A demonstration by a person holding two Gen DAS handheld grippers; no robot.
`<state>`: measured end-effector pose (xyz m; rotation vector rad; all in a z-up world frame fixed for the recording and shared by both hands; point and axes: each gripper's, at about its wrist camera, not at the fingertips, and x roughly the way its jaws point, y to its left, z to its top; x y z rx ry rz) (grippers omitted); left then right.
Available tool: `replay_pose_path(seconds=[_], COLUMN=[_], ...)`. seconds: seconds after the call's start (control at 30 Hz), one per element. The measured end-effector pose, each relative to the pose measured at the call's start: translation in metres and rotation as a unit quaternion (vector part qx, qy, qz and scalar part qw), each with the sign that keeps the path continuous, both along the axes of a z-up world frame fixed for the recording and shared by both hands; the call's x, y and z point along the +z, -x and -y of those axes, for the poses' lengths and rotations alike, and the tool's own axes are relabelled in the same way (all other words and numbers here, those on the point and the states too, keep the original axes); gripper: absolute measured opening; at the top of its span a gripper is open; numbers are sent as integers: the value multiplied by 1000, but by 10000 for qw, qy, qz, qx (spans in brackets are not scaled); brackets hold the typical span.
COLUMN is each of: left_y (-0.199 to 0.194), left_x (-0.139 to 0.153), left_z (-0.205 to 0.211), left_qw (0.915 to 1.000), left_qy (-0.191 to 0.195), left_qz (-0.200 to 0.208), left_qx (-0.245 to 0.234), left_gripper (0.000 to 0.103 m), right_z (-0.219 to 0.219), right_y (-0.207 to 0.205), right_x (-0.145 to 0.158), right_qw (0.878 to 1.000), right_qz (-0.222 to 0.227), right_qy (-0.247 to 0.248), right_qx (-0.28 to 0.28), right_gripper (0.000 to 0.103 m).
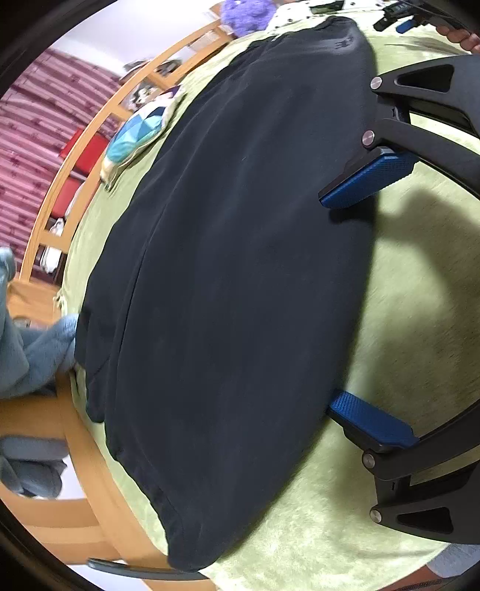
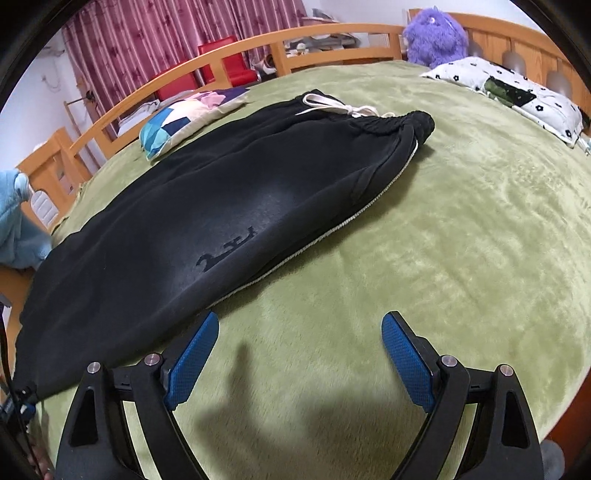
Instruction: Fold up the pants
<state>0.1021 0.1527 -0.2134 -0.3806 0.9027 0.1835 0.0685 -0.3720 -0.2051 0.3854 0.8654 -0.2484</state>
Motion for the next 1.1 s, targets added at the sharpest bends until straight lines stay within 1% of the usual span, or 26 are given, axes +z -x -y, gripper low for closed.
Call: replay_pose_path(seconds=[0.03,0.13,0.17,0.23,0.3,0.33,0.37,0.4,0.43,0.47,0.5,0.53,0.57,0.63,0.8,0.9,1.0,1.03,1.1], left_y=[-2,-11,-14,-21,-24,-27,-29,-31,-33,-36,-38,-40,-40,-42,-61,-84,-109,-119,-139], left_x=[-1,-1,0,1,2,2,3,3,5,8,11,16,21,38,78,101,123,129,137], left_z=[-2,-4,-4,-7,-10,-13,-16,-19,-21,-23,-24,-24,-24,-24,-26,-24,-22,-21,-18], left_qw=[10000,9997,9996,9994,9991,9989,9987,9986,9986,9986,9989,9992,9995,9998,9988,9974,9952,9941,9925], left_qy=[0,-174,-182,-186,-154,-108,-55,-6,12,-13,-42,-60,-104,-152,-217,-312,-457,-526,-667], left_qz=[17,-2,-36,-85,-131,-172,-217,-247,-273,-304,-298,-263,-205,25,432,650,864,936,1014], left_qx=[40,166,189,286,365,414,461,474,460,422,356,284,230,139,11,-34,-107,-123,-140], left_gripper=[99,96,94,84,64,58,47,37,30,18,15,15,13,13,13,13,13,13,13], right_z=[3,9,10,12,11,11,11,9,7,4,0,-3,-4,-8,-12,-13,-18,-17,-18], right_y=[-5,-18,-23,-34,-46,-52,-60,-67,-74,-80,-84,-86,-87,-90,-110,-128,-156,-158,-175], right_x=[-1,-5,-6,-7,-8,-10,-13,-16,-18,-19,-16,-11,-6,9,52,76,100,105,113], right_qw=[10000,9999,9998,9993,9987,9984,9983,9983,9982,9983,9985,9988,9990,9992,9983,9977,9967,9964,9960], right_qz=[-7,-16,-3,42,48,46,-31,-150,-281,-374,-393,-342,-279,-103,178,335,502,544,621], right_qy=[-15,-147,-218,-381,-497,-545,-563,-545,-490,-381,-253,-163,-122,-55,18,57,167,179,186], right_qx=[-3,-19,-4,45,92,131,144,151,207,253,295,318,331,392,563,589,616,619,619], right_gripper=[89,89,89,89,89,89,89,80,65,56,39,22,19,16,15,14,13,13,13])
